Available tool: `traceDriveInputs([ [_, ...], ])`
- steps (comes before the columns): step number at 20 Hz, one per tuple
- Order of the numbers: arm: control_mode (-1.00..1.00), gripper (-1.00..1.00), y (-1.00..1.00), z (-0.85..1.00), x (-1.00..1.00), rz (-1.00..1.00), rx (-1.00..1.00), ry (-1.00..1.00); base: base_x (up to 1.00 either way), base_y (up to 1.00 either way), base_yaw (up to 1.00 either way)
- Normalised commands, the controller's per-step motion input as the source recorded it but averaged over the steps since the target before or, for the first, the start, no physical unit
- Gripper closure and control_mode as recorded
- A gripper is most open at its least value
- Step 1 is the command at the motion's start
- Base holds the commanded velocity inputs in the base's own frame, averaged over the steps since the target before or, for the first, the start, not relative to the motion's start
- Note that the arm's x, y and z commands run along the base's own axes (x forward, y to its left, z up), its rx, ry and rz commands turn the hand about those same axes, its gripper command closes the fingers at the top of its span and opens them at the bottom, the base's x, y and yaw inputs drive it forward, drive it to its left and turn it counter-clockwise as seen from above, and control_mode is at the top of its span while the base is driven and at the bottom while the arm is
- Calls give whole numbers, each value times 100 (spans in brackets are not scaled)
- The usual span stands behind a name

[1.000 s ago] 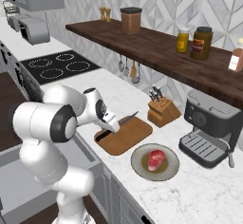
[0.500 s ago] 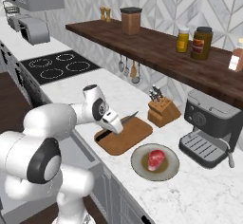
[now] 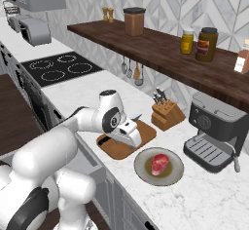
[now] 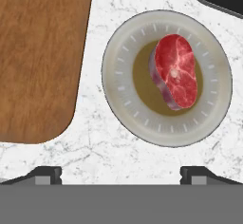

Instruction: Pick up the knife from the drawer and place it on the cutting board. Then place the meat from the plate to the cutting board.

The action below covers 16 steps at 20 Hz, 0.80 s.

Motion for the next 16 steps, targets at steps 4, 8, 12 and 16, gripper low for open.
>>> traceDriveInputs([
  [4,-100,-100,-52,0,-48,6,5,0,0,0,0],
  [8,-100,-100,-57,0,-21,7,5,0,0,0,0],
  [12,-100,-100,-49,-10,-5,4,5,0,0,0,0],
  [16,-100,-100,-33,-20,0,6,7,0,0,0,0],
])
